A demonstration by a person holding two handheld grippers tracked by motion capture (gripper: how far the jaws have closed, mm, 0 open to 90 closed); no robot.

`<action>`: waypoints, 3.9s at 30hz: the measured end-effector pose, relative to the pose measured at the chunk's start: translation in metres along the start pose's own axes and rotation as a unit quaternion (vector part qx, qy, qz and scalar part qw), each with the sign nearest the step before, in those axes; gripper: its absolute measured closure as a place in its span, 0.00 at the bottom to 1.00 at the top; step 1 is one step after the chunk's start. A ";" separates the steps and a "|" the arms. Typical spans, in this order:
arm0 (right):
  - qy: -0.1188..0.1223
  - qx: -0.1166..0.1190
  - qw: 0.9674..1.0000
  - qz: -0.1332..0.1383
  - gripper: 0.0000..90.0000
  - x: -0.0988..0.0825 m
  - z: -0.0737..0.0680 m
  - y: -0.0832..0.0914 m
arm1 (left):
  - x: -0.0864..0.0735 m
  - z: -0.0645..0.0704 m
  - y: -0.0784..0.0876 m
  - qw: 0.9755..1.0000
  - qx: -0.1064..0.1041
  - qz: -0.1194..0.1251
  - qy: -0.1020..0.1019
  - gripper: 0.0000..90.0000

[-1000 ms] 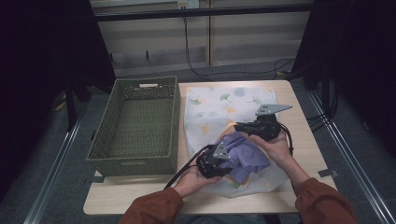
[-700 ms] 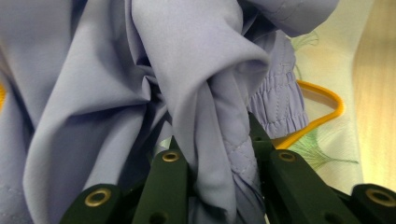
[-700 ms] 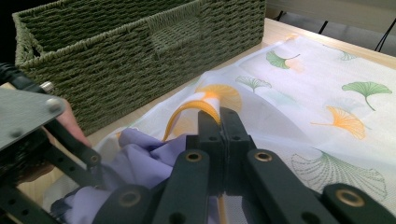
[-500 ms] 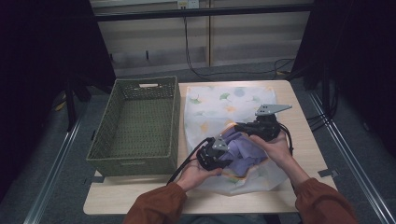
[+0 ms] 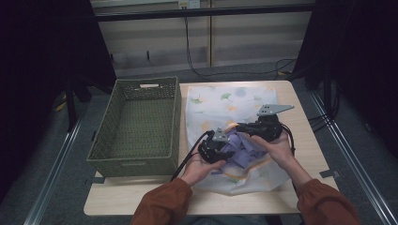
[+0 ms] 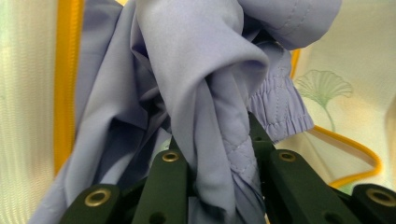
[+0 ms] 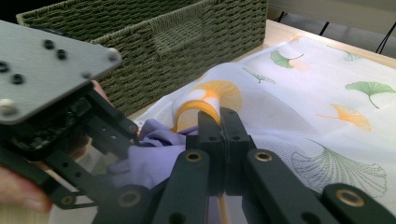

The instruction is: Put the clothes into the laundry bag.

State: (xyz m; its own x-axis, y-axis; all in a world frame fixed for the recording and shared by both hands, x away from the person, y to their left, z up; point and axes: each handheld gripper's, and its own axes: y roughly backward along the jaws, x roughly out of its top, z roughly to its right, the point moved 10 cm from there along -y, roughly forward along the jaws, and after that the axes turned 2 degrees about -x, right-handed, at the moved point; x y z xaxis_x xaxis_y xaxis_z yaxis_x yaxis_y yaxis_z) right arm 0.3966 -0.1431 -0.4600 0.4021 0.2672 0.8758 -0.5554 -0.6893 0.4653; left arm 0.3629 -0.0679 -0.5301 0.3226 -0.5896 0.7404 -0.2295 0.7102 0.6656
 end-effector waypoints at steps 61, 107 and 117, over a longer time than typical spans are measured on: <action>0.012 0.009 1.000 -0.016 0.99 -0.007 -0.005 -0.005 | -0.064 -0.002 0.015 0.992 0.019 -0.105 -0.061 0.35; 0.022 0.007 1.000 -0.008 0.99 0.003 -0.012 0.007 | -0.009 -0.020 -0.012 0.997 0.060 -0.057 0.002 0.85; 0.025 0.009 1.000 -0.011 0.99 0.002 -0.014 0.009 | 0.004 -0.033 -0.020 0.995 0.092 -0.029 0.027 0.85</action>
State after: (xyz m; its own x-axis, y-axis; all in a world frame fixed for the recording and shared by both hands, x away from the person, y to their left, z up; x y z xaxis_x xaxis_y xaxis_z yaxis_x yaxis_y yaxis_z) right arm 0.3825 -0.1388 -0.4520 0.3767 0.3167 0.8705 -0.5329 -0.6946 0.4833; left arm 0.3987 -0.0718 -0.5440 0.3875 -0.6035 0.6969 -0.3712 0.5898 0.7171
